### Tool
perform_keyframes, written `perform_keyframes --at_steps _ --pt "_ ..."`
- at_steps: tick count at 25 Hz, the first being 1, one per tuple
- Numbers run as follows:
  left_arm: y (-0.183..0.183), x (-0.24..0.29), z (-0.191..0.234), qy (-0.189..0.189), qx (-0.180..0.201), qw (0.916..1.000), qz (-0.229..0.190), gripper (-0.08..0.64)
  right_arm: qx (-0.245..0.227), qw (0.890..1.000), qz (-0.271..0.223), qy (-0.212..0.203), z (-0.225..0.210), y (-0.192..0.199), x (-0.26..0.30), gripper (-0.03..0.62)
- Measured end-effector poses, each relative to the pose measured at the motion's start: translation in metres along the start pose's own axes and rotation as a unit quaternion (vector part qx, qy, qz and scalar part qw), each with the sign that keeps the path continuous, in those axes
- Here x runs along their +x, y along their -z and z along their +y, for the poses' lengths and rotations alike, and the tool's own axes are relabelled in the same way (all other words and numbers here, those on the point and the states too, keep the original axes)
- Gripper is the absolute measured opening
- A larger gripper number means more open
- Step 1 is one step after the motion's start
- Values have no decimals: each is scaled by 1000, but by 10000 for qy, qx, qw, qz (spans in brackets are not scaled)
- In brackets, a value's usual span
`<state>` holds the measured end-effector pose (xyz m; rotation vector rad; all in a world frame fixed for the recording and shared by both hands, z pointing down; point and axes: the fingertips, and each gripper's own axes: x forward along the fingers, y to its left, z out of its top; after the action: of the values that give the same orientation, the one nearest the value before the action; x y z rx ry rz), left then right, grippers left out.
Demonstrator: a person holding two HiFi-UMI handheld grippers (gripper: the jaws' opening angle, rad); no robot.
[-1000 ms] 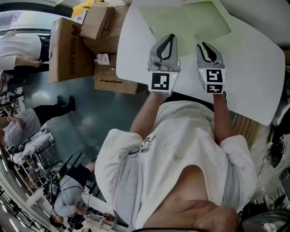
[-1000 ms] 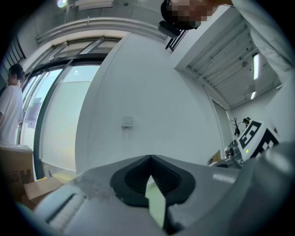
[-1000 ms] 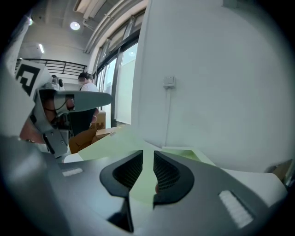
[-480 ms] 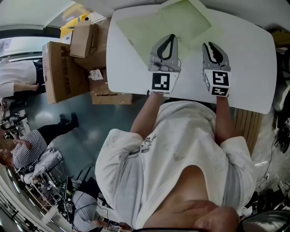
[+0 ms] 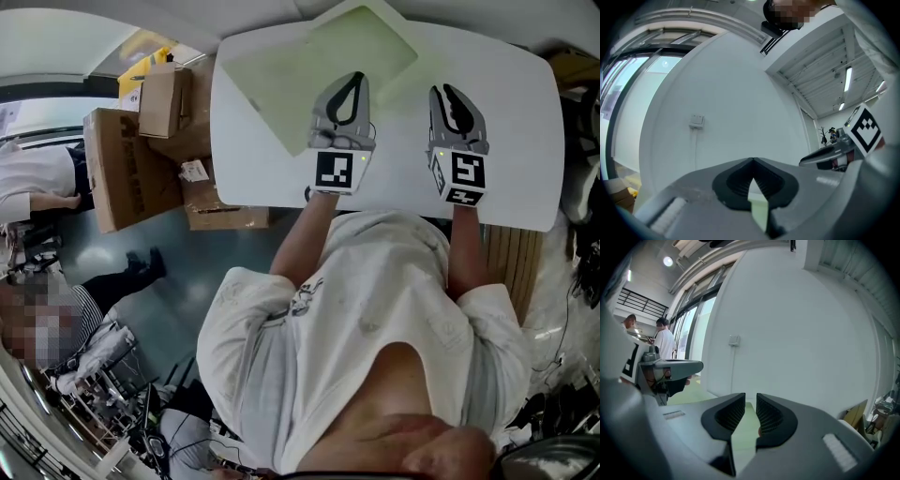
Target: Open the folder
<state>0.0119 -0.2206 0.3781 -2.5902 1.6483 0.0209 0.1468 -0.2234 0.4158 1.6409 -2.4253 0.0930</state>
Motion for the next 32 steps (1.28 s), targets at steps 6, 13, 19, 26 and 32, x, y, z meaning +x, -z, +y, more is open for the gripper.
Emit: perform_keyframes --at_steps 6,13,19,26,32 --pt "-5 10 -7 39 13 10000 -42 -6 -41 9995 -269 145 -21 -23 -6 75" --pt "-12 16 -8 56 63 9999 -132 -6 -253 9987 -333 299 -28 -33 -8 73" --pt "-11 17 -8 48 45 9998 -160 -6 -245 9983 -356 386 -30 -32 -10 62" --pt "-14 17 -12 89 65 9998 -174 -6 -300 9979 -414 396 -28 -36 -15 12" --pt "-18 17 -14 113 75 9997 -185 -6 -301 9977 -463 397 -27 -39 -16 2"
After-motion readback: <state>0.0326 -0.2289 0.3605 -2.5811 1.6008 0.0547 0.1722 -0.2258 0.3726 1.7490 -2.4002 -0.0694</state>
